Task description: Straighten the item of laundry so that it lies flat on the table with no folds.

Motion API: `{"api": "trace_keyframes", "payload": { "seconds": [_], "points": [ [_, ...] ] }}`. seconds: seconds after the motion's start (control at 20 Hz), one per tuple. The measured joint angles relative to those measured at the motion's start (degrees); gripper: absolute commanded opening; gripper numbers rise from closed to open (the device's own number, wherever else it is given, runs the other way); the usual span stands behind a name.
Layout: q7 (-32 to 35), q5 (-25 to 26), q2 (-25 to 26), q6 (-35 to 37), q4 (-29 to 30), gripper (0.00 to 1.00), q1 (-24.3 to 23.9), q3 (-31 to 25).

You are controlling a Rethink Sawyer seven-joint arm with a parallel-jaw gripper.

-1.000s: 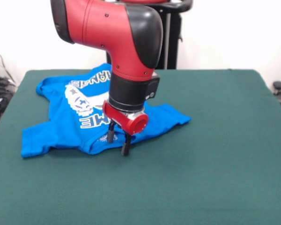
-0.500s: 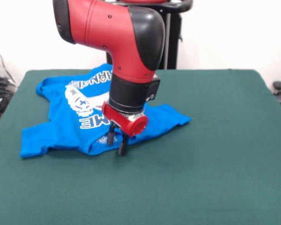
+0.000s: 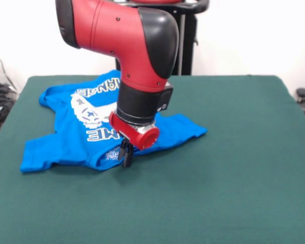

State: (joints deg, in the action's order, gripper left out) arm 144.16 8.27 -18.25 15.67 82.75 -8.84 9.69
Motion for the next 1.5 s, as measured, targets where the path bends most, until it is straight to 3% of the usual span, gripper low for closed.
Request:
{"api": "trace_keyframes", "payload": {
  "seconds": [1.5],
  "points": [
    [0.0,-1.3,-0.2,5.7,-1.7,0.0,-2.6,-2.7]
  ]
}}
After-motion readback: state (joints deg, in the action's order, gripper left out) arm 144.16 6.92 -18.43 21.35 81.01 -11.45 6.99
